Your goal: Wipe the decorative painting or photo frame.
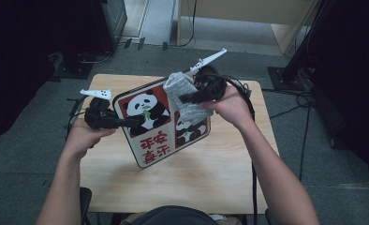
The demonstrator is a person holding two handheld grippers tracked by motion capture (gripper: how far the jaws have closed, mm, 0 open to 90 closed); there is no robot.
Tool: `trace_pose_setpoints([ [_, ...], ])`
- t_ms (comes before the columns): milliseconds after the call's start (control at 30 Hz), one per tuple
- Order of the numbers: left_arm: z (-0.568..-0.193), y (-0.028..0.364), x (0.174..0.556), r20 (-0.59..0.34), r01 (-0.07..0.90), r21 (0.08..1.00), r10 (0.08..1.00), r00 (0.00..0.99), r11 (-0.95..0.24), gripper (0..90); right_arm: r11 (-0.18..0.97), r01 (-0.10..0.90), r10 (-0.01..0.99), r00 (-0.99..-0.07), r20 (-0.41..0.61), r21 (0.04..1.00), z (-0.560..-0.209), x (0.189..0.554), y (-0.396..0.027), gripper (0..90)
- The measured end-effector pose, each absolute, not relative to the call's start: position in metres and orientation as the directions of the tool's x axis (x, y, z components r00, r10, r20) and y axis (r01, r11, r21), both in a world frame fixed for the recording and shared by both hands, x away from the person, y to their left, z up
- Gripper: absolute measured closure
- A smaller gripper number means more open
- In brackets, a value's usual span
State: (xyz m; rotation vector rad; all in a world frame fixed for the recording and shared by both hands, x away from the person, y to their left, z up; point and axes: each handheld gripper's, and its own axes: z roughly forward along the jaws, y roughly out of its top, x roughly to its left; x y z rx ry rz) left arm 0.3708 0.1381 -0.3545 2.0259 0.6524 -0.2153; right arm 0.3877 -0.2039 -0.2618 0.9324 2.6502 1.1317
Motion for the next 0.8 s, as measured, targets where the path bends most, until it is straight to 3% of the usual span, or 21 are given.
trace_pose_setpoints([
  [267,-0.355,0.138,0.371,-0.399,0.524,0.755,0.357,0.845,-0.395,77.0,0.546,0.466,0.569,-0.816,0.100,0.697,-0.235,0.395,-0.191,65.8],
  [800,-0.356,0.139,0.370,-0.398,0.521,0.759,0.355,0.846,-0.390,77.1,0.587,0.473,0.566,-0.820,0.085,0.656,-0.249,0.404,-0.179,65.8],
])
